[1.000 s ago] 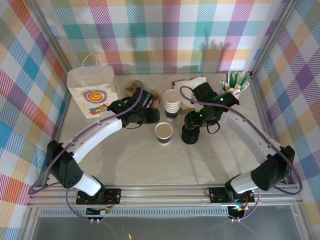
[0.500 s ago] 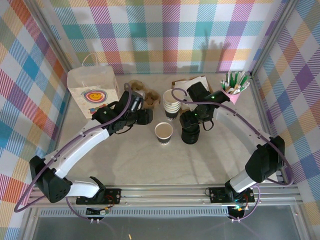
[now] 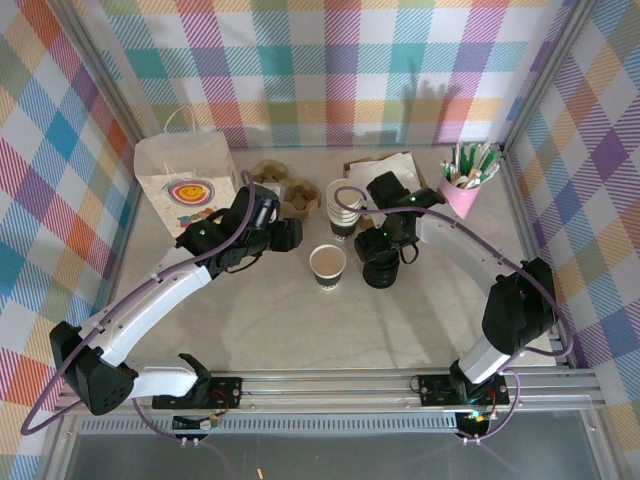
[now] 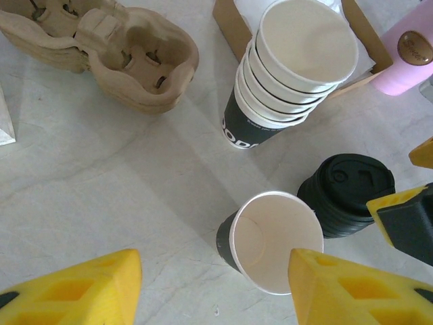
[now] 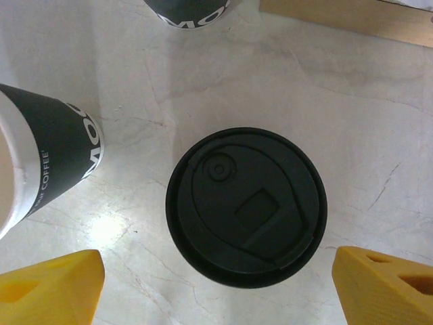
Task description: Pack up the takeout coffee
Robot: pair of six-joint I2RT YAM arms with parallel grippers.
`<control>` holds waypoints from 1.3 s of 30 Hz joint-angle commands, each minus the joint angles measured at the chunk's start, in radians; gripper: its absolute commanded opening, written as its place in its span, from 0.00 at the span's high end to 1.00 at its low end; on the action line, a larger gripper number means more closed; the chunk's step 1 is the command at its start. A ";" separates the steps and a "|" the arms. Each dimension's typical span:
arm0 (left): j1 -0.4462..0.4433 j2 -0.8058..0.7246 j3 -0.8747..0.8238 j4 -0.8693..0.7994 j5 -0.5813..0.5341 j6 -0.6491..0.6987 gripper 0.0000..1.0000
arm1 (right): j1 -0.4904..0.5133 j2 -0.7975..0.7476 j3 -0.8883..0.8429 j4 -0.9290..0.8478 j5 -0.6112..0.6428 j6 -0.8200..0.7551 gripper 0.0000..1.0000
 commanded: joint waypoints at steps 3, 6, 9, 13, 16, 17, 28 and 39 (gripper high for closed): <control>0.004 -0.017 0.002 0.020 -0.012 0.014 0.41 | -0.005 0.034 -0.014 0.039 0.007 -0.025 0.11; 0.004 -0.015 0.005 0.014 -0.013 0.018 0.41 | -0.011 0.048 -0.015 0.047 0.005 -0.027 0.11; 0.004 -0.013 0.007 0.008 -0.015 0.018 0.41 | -0.014 0.057 -0.018 0.055 0.009 -0.028 0.10; 0.005 -0.014 0.007 0.009 -0.015 0.013 0.41 | -0.020 0.068 -0.016 0.058 0.011 -0.030 0.10; 0.004 -0.015 0.008 0.009 -0.014 0.011 0.41 | -0.026 0.074 -0.016 0.059 0.011 -0.031 0.10; 0.004 -0.015 0.005 0.009 -0.015 0.011 0.41 | -0.027 0.077 -0.015 0.057 0.010 -0.031 0.10; 0.004 0.001 0.016 0.015 -0.012 0.012 0.41 | -0.035 0.096 -0.030 0.073 0.006 -0.037 0.10; 0.004 0.008 0.019 0.010 -0.009 0.012 0.41 | -0.046 0.097 -0.056 0.083 0.005 -0.031 0.09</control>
